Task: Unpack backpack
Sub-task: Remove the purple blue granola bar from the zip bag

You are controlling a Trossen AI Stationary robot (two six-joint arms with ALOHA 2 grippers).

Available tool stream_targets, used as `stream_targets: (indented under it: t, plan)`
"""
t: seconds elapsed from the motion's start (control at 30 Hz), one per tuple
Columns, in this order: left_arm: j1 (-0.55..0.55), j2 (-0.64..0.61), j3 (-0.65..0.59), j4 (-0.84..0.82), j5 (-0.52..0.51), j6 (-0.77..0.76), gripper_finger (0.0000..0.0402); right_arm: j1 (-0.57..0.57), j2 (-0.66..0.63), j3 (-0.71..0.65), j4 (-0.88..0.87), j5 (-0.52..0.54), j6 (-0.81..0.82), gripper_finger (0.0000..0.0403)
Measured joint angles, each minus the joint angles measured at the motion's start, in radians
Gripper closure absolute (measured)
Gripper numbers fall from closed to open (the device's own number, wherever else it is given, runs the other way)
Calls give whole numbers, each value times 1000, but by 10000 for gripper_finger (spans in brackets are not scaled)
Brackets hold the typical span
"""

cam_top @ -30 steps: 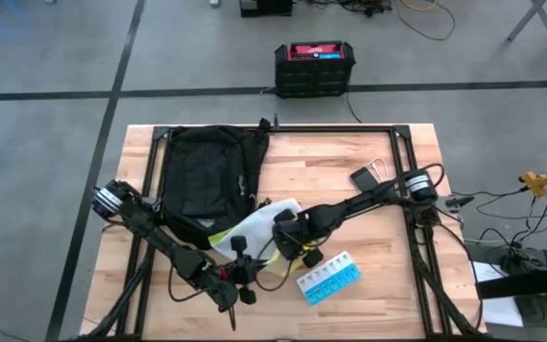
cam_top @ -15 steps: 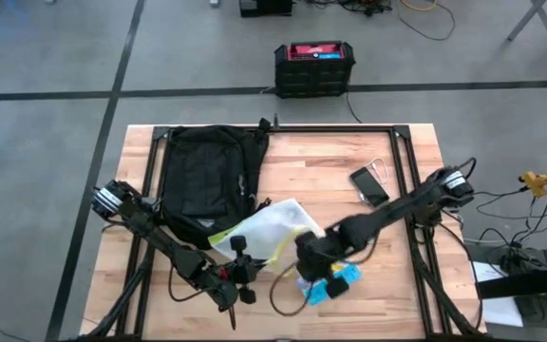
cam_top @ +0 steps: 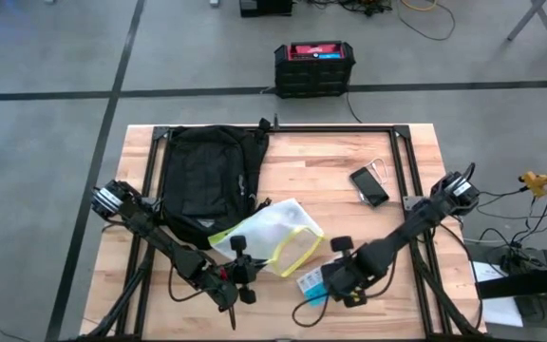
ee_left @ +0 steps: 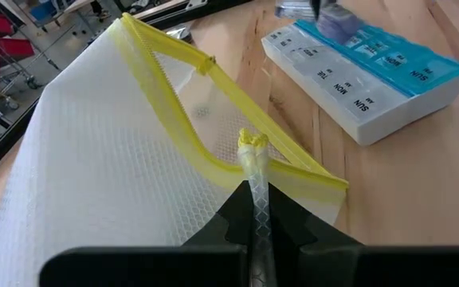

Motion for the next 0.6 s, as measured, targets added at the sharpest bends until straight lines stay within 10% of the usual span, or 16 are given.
stream_targets:
  t: [0.6]
  plan:
    - [0, 0, 0, 5, 0, 0, 402, 58, -271, -324, -173, 61, 1038, 400]
